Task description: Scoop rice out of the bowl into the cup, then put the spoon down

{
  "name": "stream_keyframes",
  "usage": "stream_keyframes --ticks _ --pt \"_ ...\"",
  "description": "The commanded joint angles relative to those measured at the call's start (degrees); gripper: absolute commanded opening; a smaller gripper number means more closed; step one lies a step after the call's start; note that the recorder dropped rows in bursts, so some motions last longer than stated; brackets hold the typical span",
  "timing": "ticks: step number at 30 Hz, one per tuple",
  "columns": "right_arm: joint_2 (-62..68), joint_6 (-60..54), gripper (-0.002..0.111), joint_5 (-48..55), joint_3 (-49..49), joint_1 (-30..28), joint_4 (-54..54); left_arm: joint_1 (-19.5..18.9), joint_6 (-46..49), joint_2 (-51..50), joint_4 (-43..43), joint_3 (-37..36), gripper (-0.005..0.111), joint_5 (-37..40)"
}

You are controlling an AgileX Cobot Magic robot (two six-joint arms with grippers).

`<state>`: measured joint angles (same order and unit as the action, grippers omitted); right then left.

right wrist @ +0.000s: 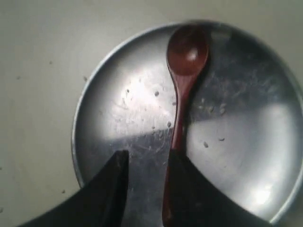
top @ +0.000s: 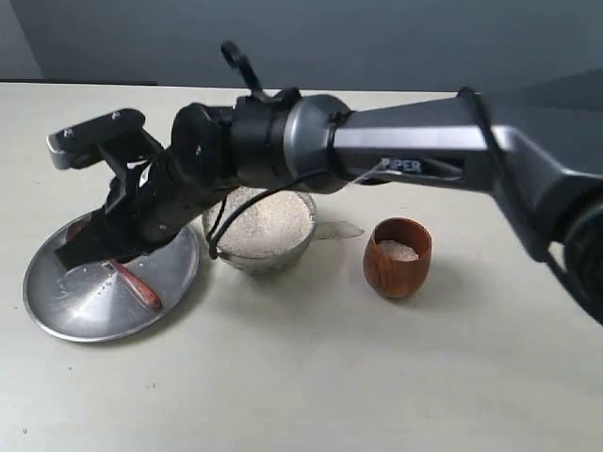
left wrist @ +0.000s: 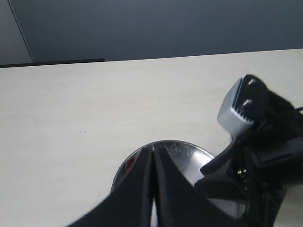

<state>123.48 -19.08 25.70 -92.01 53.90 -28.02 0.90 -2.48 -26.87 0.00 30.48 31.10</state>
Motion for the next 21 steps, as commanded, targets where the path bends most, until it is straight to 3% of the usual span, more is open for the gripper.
stream_keyframes --ticks 1,4,10,13,21 --pt "-5.3 4.0 0.018 2.5 -0.4 0.0 10.5 0.4 0.1 -0.2 0.0 0.3 0.000 -0.3" --pt "-8.4 16.3 -0.001 4.6 -0.3 0.0 24.9 0.4 0.1 -0.2 0.0 0.3 0.000 -0.3" --pt "-13.4 35.8 -0.001 16.3 -0.3 0.0 51.8 0.4 0.1 -0.2 0.0 0.3 0.000 -0.3" --pt "-16.1 36.2 -0.001 20.2 0.3 -0.6 54.0 0.4 0.1 -0.2 0.0 0.3 0.000 -0.3" --pt "-27.6 36.2 -0.001 18.2 10.9 -5.0 54.5 0.4 0.1 -0.2 0.0 0.3 0.000 -0.3"
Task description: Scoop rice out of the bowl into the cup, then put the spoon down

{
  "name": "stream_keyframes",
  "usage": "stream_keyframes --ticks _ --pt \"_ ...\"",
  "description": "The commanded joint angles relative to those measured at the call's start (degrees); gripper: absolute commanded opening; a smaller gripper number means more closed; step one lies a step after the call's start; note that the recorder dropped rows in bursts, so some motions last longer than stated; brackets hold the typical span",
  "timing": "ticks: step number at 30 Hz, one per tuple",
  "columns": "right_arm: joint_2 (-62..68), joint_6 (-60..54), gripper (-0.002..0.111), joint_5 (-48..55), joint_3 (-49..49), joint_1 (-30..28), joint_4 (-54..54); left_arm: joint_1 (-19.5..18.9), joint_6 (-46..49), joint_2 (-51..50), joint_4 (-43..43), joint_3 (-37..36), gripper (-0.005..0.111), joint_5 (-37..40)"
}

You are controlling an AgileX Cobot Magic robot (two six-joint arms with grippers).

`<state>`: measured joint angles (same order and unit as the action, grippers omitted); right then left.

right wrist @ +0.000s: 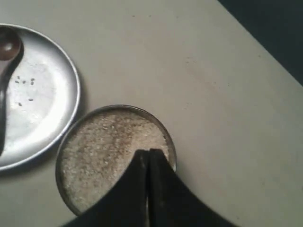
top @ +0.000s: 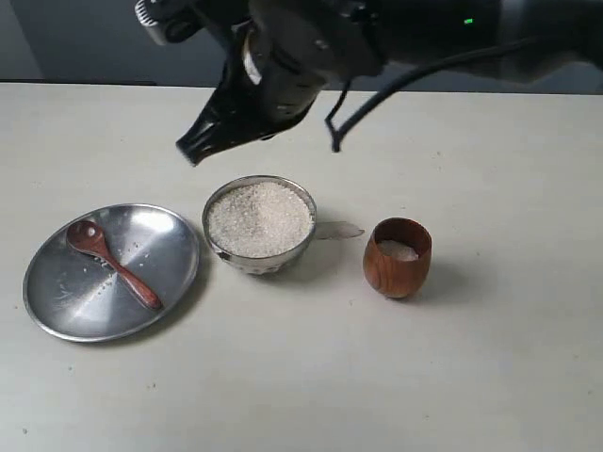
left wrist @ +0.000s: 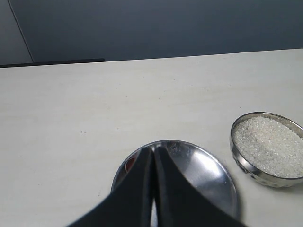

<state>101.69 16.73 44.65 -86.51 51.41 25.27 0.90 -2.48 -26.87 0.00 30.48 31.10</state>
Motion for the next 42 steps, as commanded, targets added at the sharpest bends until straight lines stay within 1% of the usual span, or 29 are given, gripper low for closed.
stream_keyframes --ticks 1,10,15,19,25,32,36,42 --pt "-7.7 0.4 -0.001 -1.0 7.0 -3.1 1.5 0.4 0.1 -0.2 0.0 0.3 0.000 -0.3" --pt "-25.6 0.7 -0.001 -6.1 26.5 -10.2 3.2 0.4 0.1 -0.2 0.0 0.3 0.000 -0.3" --pt "-36.2 1.5 -0.001 -6.9 36.0 -14.7 4.7 0.4 0.1 -0.2 0.0 0.3 0.000 -0.3" --pt "-44.3 3.3 -0.001 -7.0 42.7 -16.8 7.3 0.4 0.1 -0.2 0.0 0.3 0.000 -0.3" --pt "-55.5 7.6 -0.001 -7.0 51.6 -17.6 11.2 0.4 0.1 -0.2 0.0 0.3 0.000 -0.3" --pt "-67.2 7.7 -0.001 -5.6 60.0 -17.6 10.4 0.4 0.1 -0.2 0.0 0.3 0.000 -0.3" --pt "-71.0 7.7 -0.001 -1.7 62.0 -17.6 10.1 0.4 0.1 -0.2 0.0 0.3 0.000 -0.3" --pt "-72.1 7.7 -0.001 -1.7 62.0 -17.6 10.6 0.4 0.1 -0.2 0.0 0.3 0.000 -0.3"
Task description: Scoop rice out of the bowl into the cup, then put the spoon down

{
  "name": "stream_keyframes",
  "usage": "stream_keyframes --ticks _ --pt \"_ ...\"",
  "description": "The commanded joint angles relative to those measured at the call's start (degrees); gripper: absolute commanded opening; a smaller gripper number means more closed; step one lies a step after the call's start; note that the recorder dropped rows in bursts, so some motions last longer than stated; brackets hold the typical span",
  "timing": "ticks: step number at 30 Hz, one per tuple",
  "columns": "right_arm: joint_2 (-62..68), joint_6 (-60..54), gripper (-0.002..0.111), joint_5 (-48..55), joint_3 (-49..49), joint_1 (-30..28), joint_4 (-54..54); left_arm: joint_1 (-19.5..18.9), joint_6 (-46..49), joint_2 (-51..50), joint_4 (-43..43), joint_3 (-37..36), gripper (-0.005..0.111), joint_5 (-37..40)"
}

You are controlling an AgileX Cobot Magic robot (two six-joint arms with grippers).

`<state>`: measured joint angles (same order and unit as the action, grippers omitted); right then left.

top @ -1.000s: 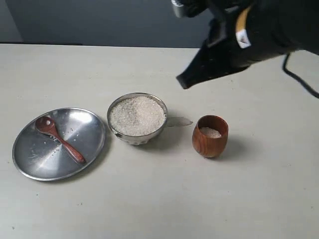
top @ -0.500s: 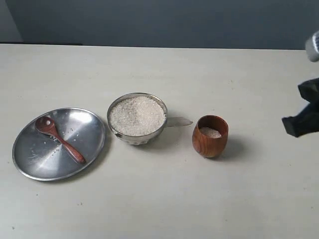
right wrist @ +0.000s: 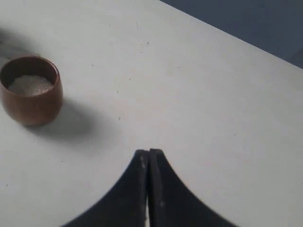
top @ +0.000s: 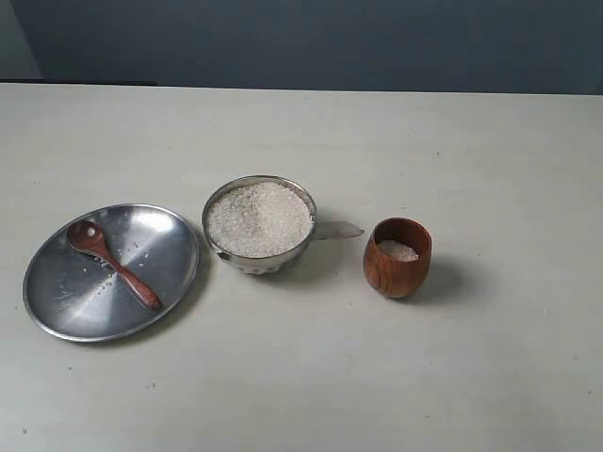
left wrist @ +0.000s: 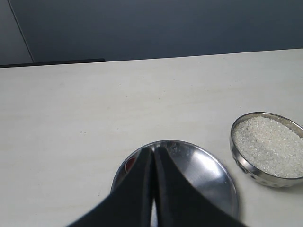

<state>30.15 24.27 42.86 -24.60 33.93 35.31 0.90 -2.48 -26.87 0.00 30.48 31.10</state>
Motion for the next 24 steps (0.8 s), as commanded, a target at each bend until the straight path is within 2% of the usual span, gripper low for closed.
stream_keyframes --ticks 1,12,24 --pt "-0.5 0.2 -0.001 0.1 0.1 -0.2 0.5 0.4 0.1 -0.2 0.0 0.3 0.000 -0.3" --pt "-2.6 0.2 -0.001 -0.3 0.1 -1.4 0.2 0.4 0.1 -0.2 0.0 0.3 0.000 -0.3" --pt "-9.9 0.2 -0.001 -0.1 0.1 -16.1 -1.4 0.4 0.1 -0.2 -1.0 0.3 0.000 -0.3"
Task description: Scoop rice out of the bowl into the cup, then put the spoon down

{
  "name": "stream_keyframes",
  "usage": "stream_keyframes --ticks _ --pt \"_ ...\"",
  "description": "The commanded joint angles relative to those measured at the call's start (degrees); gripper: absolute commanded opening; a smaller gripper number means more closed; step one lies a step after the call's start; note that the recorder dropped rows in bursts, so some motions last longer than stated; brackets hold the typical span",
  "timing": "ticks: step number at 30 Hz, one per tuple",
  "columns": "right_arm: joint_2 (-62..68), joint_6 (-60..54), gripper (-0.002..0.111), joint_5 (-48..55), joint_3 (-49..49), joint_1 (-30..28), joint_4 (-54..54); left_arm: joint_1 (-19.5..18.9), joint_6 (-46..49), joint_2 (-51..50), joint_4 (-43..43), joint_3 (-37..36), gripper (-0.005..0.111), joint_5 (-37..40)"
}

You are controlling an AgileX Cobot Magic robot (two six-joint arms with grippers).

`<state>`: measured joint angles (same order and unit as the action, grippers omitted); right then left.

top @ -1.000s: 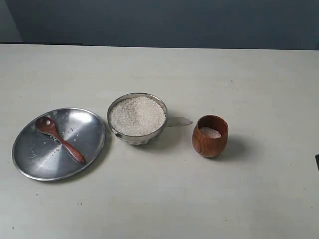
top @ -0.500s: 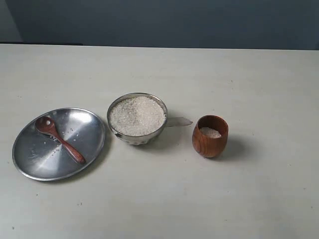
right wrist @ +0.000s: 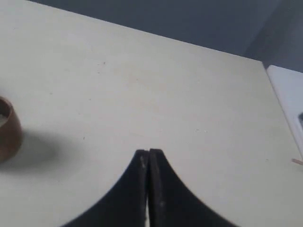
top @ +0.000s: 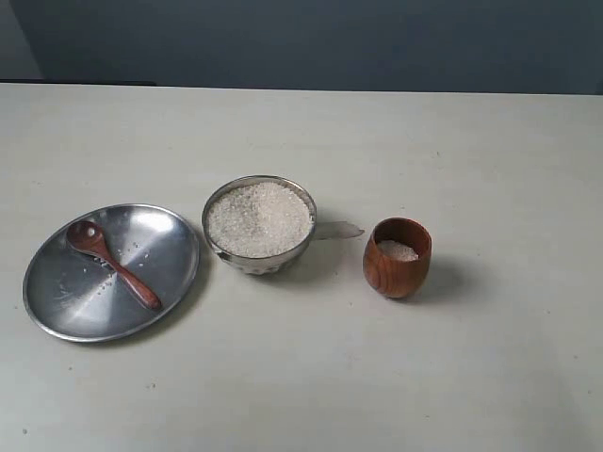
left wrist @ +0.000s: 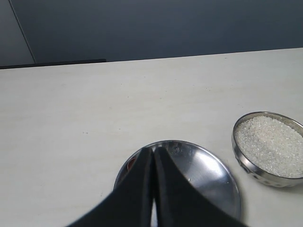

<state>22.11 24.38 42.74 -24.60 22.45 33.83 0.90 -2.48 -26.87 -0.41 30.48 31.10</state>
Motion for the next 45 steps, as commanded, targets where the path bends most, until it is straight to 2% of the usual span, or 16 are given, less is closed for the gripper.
stream_keyframes --ticks 1,7,13,15,20,21,25,37,41,45 --pt "-2.1 0.1 -0.001 0.0 0.1 -5.9 0.1 0.4 0.1 -0.2 -0.6 0.3 0.000 -0.3" --pt "-4.5 0.1 -0.001 0.0 0.1 -11.8 0.1 0.4 0.1 -0.2 -0.7 0.3 0.000 -0.3" --pt "-12.1 0.1 -0.001 -0.1 0.1 -18.8 0.3 0.4 0.1 -0.2 -0.7 0.3 0.000 -0.3" --pt "-14.8 0.9 -0.001 -3.6 0.5 -19.8 -2.3 0.4 0.1 -0.2 -0.7 0.3 0.000 -0.3" --pt "-16.9 1.2 -0.001 -25.6 5.9 -20.0 -5.9 0.4 0.1 -0.2 -0.7 0.3 0.000 -0.3" --pt "-16.9 1.2 -0.001 -27.1 7.1 -20.7 -7.6 0.4 0.1 -0.2 -0.7 0.3 0.000 -0.3" --pt "-16.9 1.2 -0.001 -27.5 12.3 -21.3 -11.5 0.4 0.1 -0.2 -1.0 0.3 0.000 -0.3" --pt "-16.9 1.2 -0.001 -24.7 14.1 -21.3 -12.6 0.4 0.1 -0.2 -1.0 0.3 0.000 -0.3" --pt "-16.9 0.6 -0.001 -28.0 18.1 -21.3 -14.2 0.4 0.1 -0.2 -1.0 0.3 0.000 -0.3" --pt "-16.9 -1.6 -0.001 -38.1 21.8 -21.3 -10.7 0.4 0.1 -0.2 -1.3 0.3 0.000 -0.3"
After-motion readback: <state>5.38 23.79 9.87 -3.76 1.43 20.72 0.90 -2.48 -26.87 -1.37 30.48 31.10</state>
